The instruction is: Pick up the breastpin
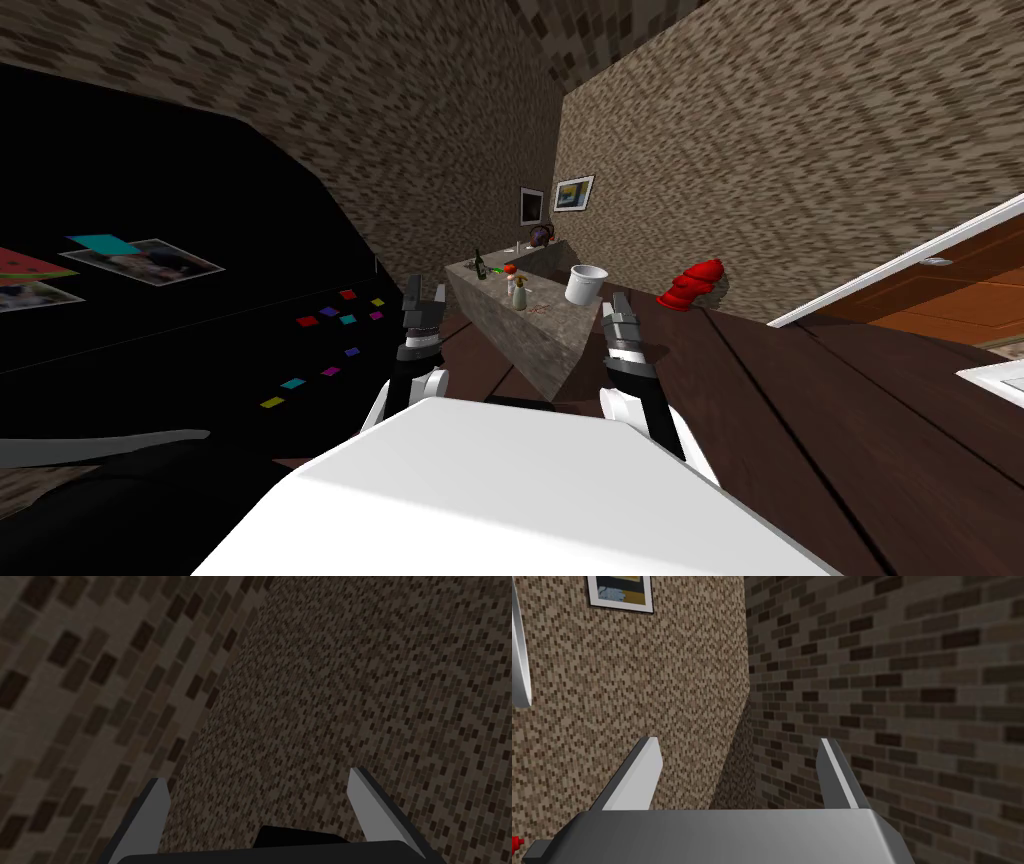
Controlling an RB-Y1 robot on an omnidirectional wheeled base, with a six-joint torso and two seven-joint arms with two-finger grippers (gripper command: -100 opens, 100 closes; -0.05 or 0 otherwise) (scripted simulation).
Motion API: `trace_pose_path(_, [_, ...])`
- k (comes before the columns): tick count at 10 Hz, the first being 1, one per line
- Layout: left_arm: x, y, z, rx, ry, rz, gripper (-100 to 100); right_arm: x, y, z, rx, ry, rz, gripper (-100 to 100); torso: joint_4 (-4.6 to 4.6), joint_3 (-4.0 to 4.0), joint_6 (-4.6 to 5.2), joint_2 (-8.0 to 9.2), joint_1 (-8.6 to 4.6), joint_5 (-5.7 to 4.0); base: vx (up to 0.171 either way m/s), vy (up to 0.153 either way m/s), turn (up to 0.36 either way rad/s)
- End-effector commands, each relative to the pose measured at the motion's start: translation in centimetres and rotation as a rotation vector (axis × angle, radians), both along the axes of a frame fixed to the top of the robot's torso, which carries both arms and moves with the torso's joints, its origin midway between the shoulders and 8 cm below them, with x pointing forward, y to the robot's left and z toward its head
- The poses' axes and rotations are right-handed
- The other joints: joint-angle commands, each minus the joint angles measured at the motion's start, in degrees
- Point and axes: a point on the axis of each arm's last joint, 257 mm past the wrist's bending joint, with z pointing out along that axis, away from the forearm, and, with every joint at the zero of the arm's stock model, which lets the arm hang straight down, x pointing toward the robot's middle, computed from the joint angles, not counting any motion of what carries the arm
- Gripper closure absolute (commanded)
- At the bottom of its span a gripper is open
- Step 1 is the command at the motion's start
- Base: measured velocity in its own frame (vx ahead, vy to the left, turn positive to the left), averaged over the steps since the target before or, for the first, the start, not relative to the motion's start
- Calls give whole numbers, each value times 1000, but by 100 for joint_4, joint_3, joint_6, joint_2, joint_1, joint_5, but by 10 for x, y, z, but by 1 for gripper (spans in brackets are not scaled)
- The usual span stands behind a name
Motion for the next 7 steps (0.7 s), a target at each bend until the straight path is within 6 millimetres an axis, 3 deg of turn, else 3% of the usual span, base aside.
trace_pose_path(1, [0, 0, 0, 0, 0, 0, 0, 1, 3, 0, -42, -2, 16, -100, 0, 0, 0, 0, 0, 0, -8, -2, 83])
trace_pose_path(7, [0, 0, 0, 0, 0, 0, 0, 8, 14, -4, -218, -17, 86, -100, 1, 2, 1, 4, -4, -1, -12, -6, 98])
